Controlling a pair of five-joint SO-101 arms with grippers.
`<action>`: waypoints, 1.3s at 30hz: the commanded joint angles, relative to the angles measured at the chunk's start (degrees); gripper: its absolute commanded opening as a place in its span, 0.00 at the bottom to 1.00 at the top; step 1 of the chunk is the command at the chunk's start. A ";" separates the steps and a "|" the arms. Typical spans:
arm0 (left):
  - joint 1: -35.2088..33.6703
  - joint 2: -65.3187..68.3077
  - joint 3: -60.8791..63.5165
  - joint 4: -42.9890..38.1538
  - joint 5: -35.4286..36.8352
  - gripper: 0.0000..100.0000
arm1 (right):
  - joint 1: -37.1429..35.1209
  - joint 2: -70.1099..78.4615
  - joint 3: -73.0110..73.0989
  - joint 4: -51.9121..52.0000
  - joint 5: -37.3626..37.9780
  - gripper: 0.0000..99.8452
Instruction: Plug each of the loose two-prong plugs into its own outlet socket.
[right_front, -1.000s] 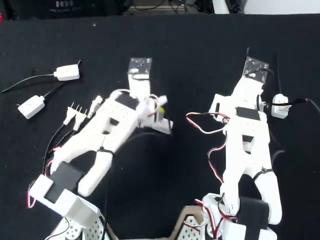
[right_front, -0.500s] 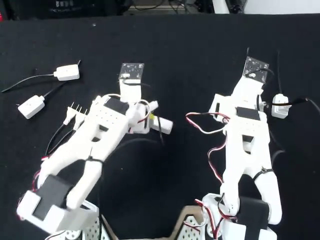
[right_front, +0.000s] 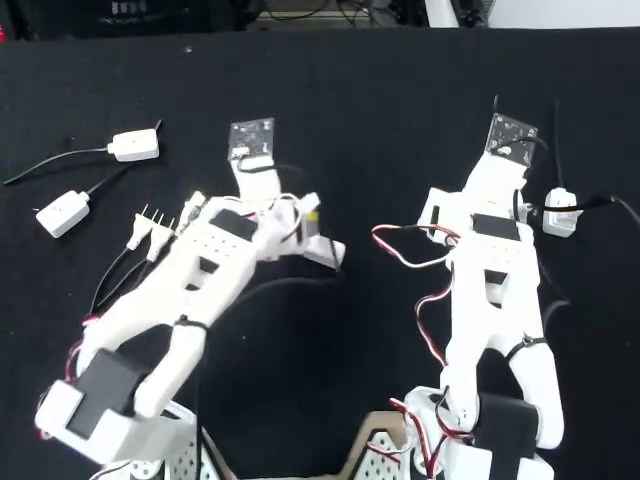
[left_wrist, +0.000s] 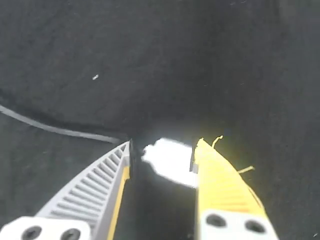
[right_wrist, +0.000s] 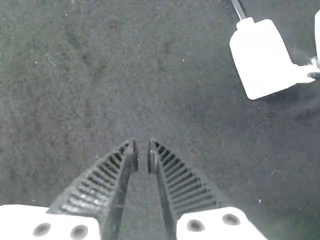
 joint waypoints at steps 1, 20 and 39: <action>2.07 2.81 -0.84 -4.40 1.49 0.21 | 1.14 -2.24 -2.68 -1.23 -0.44 0.04; 1.80 -4.04 -0.40 8.79 -5.71 0.21 | 1.14 -2.24 -2.77 -1.23 -0.44 0.04; 8.13 -8.70 6.64 14.15 -30.42 0.21 | 1.14 -2.24 -2.95 -1.23 -0.44 0.04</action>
